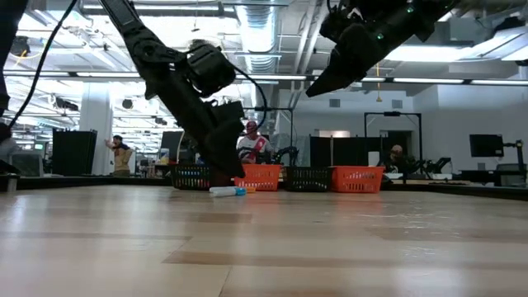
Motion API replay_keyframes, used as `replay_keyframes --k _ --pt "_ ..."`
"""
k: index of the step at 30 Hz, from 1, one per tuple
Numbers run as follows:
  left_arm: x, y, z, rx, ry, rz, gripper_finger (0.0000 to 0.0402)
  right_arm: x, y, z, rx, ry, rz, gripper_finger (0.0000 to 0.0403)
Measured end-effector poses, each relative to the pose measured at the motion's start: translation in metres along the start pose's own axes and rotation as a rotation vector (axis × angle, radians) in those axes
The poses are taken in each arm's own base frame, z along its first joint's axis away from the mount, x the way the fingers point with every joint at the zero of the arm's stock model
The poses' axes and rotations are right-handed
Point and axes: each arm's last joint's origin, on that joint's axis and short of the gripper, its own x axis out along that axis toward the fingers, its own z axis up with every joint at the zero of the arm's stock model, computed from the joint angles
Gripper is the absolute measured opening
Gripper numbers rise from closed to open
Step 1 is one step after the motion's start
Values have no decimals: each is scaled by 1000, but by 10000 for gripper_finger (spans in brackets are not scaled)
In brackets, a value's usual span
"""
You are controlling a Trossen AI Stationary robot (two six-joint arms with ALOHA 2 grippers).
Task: Pick & Place Markers
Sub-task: Put the small orange highlighter pen into the left orange basket
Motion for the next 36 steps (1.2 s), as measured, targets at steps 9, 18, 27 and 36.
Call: replay_keyframes --k 9,18,27,36 --pt "18 9 -12 0 61 26 209 0 3 1 -13 -8 6 1" --pt "20 10 -13 9 72 -9 197 0 4 2 -15 -9 9 1" --pt "20 9 -14 11 71 -21 145 0 4 2 -15 -9 9 1" --pt "18 8 -13 65 67 -27 72 0 3 2 -16 -10 9 1"
